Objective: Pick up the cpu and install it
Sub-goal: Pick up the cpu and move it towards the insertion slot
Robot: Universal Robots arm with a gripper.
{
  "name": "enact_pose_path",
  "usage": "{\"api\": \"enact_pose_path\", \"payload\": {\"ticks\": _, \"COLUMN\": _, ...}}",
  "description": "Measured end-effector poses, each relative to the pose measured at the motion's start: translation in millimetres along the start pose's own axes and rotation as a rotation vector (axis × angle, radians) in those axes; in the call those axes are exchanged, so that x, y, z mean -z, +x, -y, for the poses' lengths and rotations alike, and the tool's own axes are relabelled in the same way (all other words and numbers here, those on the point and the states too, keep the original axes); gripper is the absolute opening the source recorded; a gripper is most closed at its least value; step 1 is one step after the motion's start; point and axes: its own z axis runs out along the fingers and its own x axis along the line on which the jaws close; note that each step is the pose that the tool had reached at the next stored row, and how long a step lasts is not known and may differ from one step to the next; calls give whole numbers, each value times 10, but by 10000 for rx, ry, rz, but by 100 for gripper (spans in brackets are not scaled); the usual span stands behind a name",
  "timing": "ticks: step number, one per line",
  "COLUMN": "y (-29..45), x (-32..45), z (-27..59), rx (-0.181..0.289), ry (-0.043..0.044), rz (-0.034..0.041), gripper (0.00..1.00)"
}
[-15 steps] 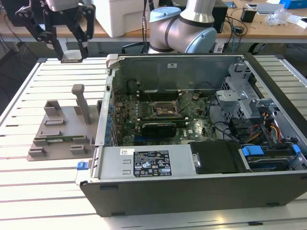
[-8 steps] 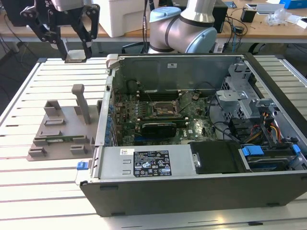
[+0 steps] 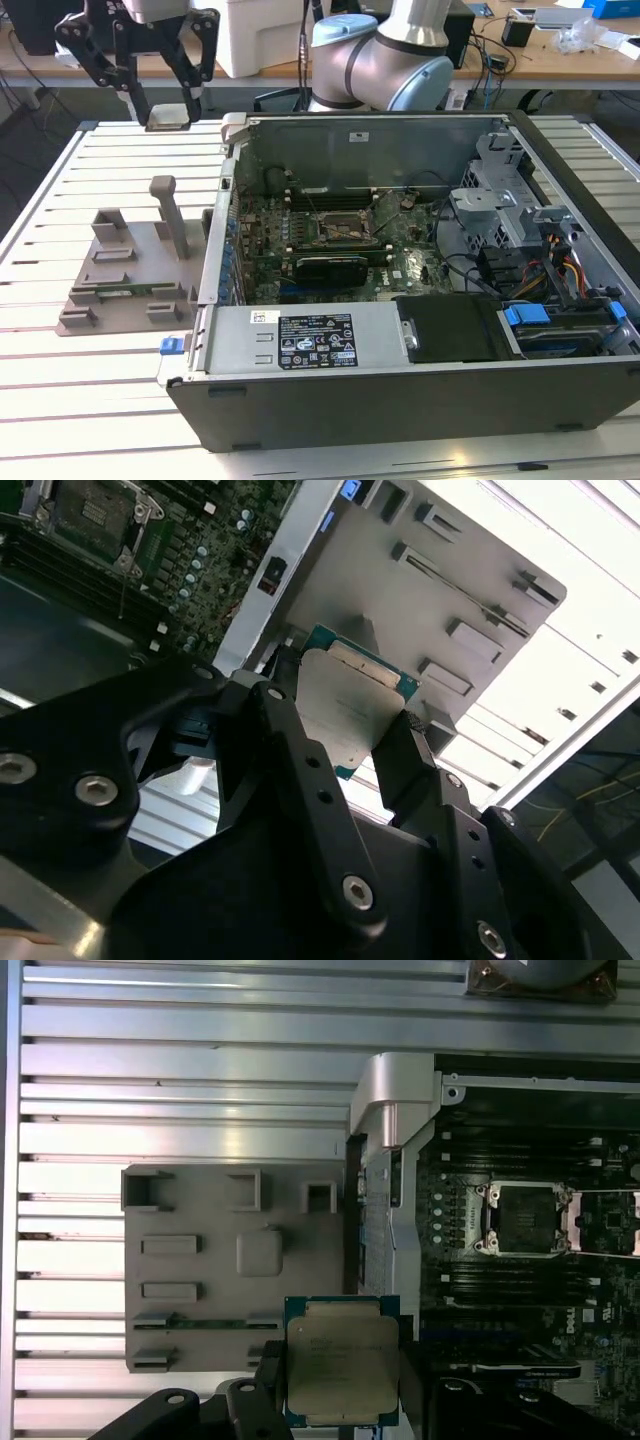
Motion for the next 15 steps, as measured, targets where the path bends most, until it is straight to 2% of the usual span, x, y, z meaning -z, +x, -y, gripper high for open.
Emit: {"api": "enact_pose_path", "payload": {"ticks": 15, "y": -217, "x": -6, "z": 4, "rx": 0, "ry": 0, "rz": 0, "gripper": 54}}
